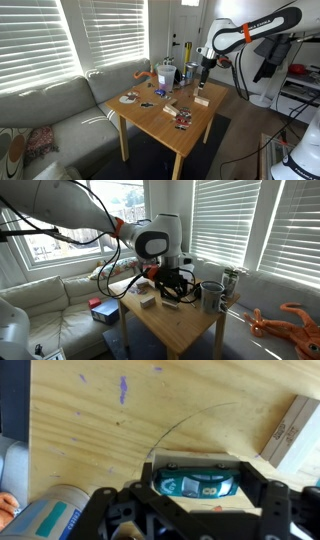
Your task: Put the toy car on the closest block, then put the block on the furthest block
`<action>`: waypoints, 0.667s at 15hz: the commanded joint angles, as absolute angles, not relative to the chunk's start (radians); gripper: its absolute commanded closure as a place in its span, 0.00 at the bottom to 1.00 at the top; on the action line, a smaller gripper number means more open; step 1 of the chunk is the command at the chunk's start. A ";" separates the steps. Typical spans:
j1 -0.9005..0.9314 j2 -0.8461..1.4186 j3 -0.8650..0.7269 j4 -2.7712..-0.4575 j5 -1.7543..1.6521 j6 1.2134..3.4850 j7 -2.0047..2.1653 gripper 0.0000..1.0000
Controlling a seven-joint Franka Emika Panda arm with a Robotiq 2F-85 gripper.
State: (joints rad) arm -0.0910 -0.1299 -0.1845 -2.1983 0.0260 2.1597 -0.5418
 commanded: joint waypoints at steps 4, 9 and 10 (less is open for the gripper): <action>-0.082 -0.051 -0.161 -2.138 0.055 2.160 -0.584 0.40; -0.089 -0.016 -0.150 -2.122 0.062 2.158 -0.603 0.40; -0.090 -0.012 -0.149 -2.120 0.062 2.158 -0.605 0.40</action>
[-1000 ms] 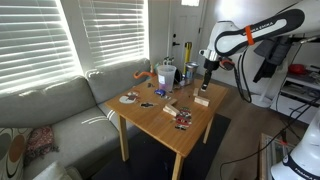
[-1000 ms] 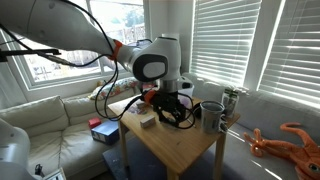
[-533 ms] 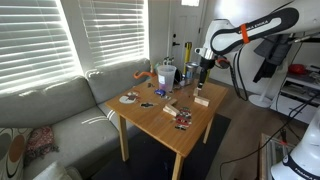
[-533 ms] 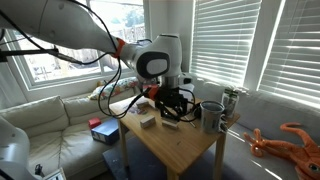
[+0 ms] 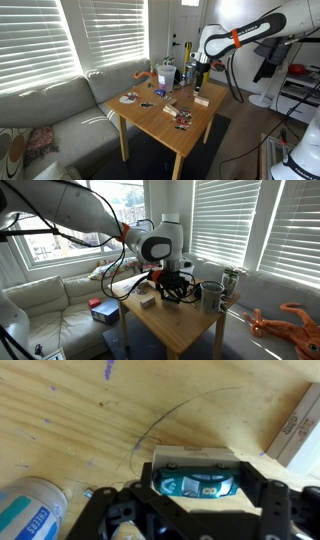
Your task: Put the toy car on the closest block, then put the block on the furthest block
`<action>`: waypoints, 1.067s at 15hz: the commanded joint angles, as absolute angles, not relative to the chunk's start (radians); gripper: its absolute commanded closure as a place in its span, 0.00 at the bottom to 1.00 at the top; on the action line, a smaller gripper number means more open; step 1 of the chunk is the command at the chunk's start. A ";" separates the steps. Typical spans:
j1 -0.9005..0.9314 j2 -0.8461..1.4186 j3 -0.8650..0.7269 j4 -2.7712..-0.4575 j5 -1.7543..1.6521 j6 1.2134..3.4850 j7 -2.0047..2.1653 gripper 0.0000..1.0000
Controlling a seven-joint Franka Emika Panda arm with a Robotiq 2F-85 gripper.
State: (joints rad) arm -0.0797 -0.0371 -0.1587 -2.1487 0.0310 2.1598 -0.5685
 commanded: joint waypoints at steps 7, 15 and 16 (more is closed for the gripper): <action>-0.092 0.001 -0.144 -2.110 0.066 2.155 -0.606 0.40; -0.096 -0.001 -0.146 -2.116 0.082 2.149 -0.600 0.40; -0.096 -0.002 -0.146 -2.117 0.083 2.148 -0.600 0.40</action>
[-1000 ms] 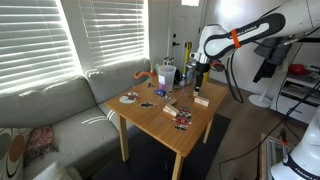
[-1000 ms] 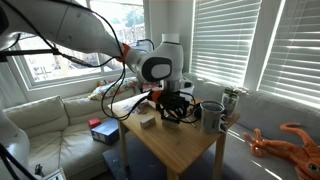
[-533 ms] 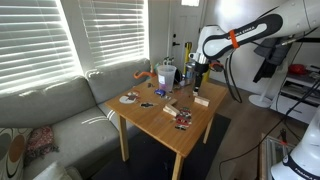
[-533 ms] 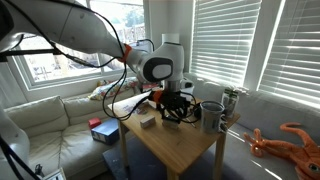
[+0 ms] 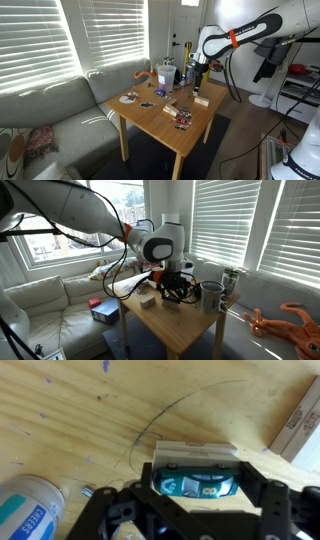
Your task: Put the toy car on the closest block, then put the block on the furthest block
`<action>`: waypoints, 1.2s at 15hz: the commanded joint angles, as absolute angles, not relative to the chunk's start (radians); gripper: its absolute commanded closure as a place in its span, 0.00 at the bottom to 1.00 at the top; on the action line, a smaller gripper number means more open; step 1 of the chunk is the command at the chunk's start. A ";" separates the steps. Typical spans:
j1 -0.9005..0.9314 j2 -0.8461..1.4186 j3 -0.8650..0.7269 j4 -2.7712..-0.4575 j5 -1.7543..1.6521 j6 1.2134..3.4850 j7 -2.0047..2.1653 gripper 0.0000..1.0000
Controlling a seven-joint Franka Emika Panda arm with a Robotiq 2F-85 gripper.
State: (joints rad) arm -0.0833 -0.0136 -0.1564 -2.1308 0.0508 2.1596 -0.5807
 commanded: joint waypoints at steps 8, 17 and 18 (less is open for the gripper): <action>-0.098 0.000 -0.145 -2.120 0.080 2.147 -0.598 0.00; -0.100 -0.081 -0.147 -2.155 0.069 2.146 -0.584 0.00; -0.101 -0.099 -0.149 -2.153 0.073 2.120 -0.571 0.00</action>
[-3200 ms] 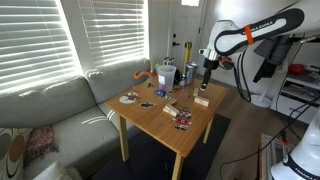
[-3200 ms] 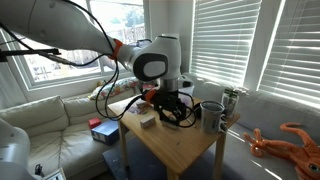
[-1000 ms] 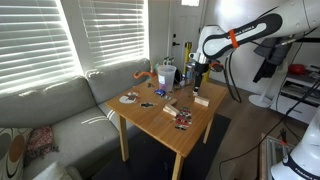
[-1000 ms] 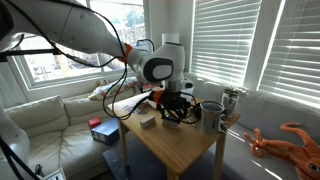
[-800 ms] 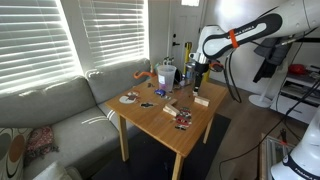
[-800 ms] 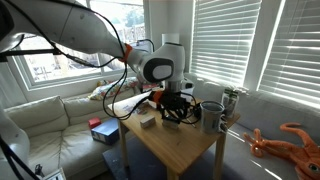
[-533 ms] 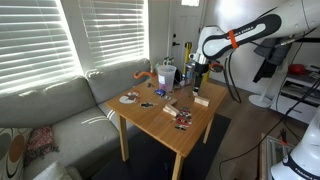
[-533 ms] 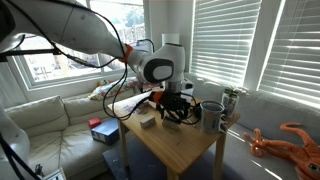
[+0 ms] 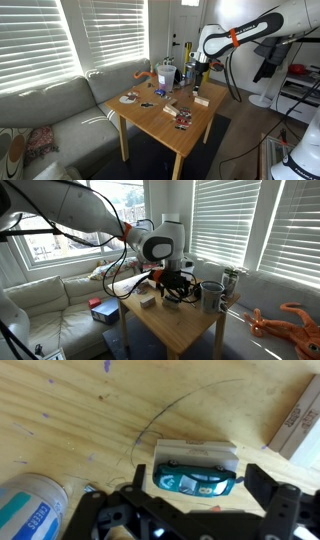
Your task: Put the toy car on the closest block, then put the block on the furthest block
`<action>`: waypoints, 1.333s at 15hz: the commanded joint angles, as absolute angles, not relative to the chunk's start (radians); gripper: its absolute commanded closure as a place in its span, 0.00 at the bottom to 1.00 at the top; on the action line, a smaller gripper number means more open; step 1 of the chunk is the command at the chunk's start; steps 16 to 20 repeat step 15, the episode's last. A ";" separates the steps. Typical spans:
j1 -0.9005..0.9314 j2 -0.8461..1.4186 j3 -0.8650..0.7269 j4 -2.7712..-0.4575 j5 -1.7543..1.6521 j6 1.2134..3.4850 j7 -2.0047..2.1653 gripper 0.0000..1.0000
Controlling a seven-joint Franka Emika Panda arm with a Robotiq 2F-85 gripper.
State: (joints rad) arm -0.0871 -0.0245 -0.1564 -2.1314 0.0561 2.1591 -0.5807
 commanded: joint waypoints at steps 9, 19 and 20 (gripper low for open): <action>-0.093 -0.298 -0.142 -2.209 0.058 2.037 -0.276 0.00; -0.086 -0.276 -0.153 -2.193 0.055 2.045 -0.297 0.00; -0.086 -0.276 -0.153 -2.193 0.055 2.045 -0.297 0.00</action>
